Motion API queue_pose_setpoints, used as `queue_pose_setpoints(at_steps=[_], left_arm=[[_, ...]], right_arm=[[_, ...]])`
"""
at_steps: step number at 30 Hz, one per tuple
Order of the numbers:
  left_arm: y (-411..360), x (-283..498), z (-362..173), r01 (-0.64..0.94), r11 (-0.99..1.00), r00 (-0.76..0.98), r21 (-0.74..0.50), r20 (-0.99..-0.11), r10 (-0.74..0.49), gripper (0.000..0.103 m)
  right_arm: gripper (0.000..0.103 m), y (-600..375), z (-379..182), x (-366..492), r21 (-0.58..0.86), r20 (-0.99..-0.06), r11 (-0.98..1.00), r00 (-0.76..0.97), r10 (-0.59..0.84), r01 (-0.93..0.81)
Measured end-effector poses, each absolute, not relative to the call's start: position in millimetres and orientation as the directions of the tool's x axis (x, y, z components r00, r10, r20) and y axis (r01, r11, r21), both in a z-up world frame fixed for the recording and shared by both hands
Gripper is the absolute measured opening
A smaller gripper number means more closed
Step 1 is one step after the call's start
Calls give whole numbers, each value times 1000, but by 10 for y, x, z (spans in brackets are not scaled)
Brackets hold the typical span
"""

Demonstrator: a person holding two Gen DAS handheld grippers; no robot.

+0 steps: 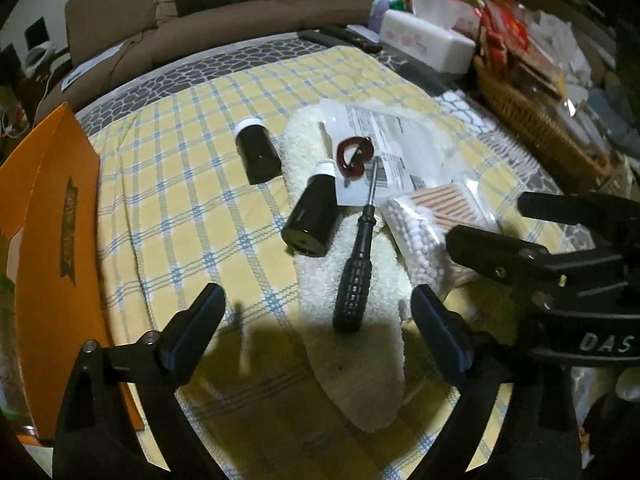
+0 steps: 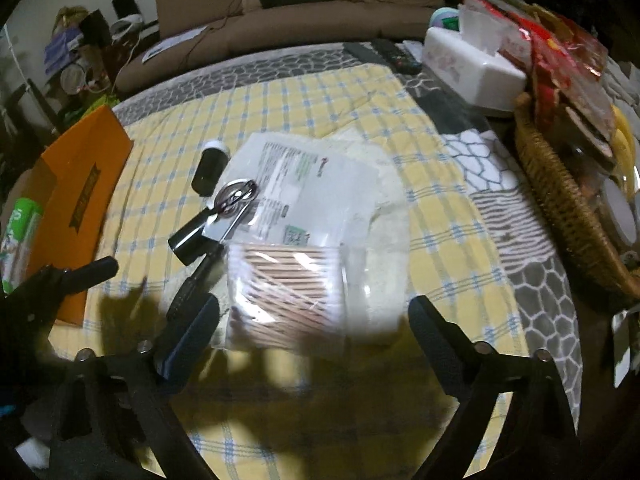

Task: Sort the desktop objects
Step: 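Move the left tool to the black screwdriver and the right tool to the cotton swab bag, then grasp the black screwdriver with the left tool while the right tool grasps the cotton swab bag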

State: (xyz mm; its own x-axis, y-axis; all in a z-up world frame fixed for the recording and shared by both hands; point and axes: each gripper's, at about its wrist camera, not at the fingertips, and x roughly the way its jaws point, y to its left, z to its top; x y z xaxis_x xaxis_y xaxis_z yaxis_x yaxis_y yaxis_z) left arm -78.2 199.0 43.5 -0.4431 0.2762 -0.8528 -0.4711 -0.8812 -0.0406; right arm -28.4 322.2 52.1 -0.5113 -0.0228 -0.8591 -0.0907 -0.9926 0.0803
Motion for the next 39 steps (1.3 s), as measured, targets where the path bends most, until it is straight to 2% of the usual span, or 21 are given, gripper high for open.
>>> queue_pose_setpoints(at_steps=[3, 5, 14, 15, 17, 19, 22, 23, 26, 31, 39], left_arm=[[2020, -799, 385, -466, -884, -444, -31, -856, 264, 84], [2022, -819, 354, -463, -886, -437, -38, -859, 266, 79], [2098, -878, 311, -485, -874, -430, -28, -862, 267, 79], [2113, -885, 308, -489, -872, -431, -22, -863, 263, 75], [2152, -901, 286, -504, -864, -424, -12, -868, 260, 62], [2176, -903, 275, -517, -856, -412, -22, -870, 271, 45], [2197, -876, 298, -532, -847, -410, -26, -867, 284, 33], [2200, -866, 306, -536, -844, -412, -23, -866, 284, 31], [2176, -859, 328, -538, -842, -408, -36, -863, 297, 27], [2013, -901, 411, -510, -851, -378, -125, -856, 352, 25], [1797, -950, 471, -466, -851, -318, -243, -852, 417, 27]], right_arm=[[75, 3266, 429, -316, 137, -867, -986, -492, -73, -95], [75, 3297, 385, -325, 173, -869, -979, -485, -99, -110], [81, 3221, 344, -362, 177, -877, -979, -468, -111, -100], [81, 3199, 326, -371, 166, -880, -982, -464, -104, -94], [81, 3172, 298, -387, 149, -883, -985, -460, -92, -90], [82, 3187, 292, -400, 158, -882, -983, -461, -99, -92], [77, 3225, 304, -395, 184, -873, -978, -473, -117, -97], [72, 3250, 320, -384, 204, -865, -974, -484, -133, -96], [70, 3300, 352, -386, 224, -855, -968, -498, -142, -109], [70, 3407, 446, -344, 262, -837, -956, -525, -155, -134], [70, 3425, 637, -276, 307, -800, -945, -568, -192, -113]])
